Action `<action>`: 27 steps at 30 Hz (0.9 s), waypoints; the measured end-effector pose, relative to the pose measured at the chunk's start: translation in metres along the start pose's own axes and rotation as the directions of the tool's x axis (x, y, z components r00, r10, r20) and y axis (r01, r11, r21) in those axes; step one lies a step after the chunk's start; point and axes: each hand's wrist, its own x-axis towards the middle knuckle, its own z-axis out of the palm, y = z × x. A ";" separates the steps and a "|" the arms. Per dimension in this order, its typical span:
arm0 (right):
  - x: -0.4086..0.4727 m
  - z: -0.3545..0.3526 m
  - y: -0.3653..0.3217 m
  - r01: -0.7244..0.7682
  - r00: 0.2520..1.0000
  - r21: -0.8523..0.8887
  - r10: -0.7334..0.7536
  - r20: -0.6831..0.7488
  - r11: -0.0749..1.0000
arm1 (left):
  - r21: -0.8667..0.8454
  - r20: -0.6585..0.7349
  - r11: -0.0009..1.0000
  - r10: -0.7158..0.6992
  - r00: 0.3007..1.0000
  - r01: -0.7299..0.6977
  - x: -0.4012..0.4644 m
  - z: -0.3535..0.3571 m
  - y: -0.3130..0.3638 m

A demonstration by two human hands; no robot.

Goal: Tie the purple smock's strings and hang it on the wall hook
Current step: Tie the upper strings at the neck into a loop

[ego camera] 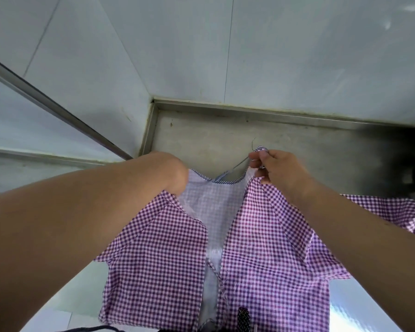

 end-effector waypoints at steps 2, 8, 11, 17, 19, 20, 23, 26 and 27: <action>-0.001 -0.001 -0.002 0.038 0.999 -0.081 -0.041 -0.031 0.996 | -0.091 -0.073 0.994 0.053 0.996 -0.060 -0.003 -0.004 -0.001; 0.005 -0.002 -0.007 -0.015 0.982 0.028 0.020 -0.186 1.000 | -0.268 -0.445 0.927 0.122 0.887 -0.261 -0.007 -0.024 -0.012; 0.007 -0.002 -0.014 -0.037 0.971 0.176 0.077 -0.226 0.984 | -0.377 -0.596 0.850 0.081 0.799 -0.368 -0.024 -0.037 -0.011; 0.010 -0.003 -0.032 0.051 0.961 0.138 -0.011 -0.277 0.989 | -0.555 -0.679 0.644 0.014 0.734 -0.526 -0.044 -0.052 0.003; 0.007 -0.002 -0.041 0.096 0.959 -0.002 -0.093 -0.268 0.995 | -0.550 -0.700 0.628 0.012 0.714 -0.551 -0.044 -0.055 0.006; 0.005 -0.001 -0.045 0.113 0.963 -0.069 -0.126 -0.237 0.991 | -0.517 -0.706 0.669 0.020 0.708 -0.534 -0.046 -0.058 0.009; -0.002 0.009 -0.055 0.165 0.985 -0.271 -0.171 -0.001 0.948 | -0.421 -0.739 0.756 0.035 0.673 -0.501 -0.052 -0.059 0.017; -0.009 0.021 -0.058 0.337 0.935 -0.464 -0.231 0.271 0.819 | -0.497 -0.717 0.671 0.039 0.696 -0.550 -0.051 -0.058 0.020; -0.011 0.024 -0.058 0.393 0.911 -0.465 -0.270 0.311 0.793 | -0.553 -0.687 0.607 0.057 0.725 -0.571 -0.050 -0.056 0.021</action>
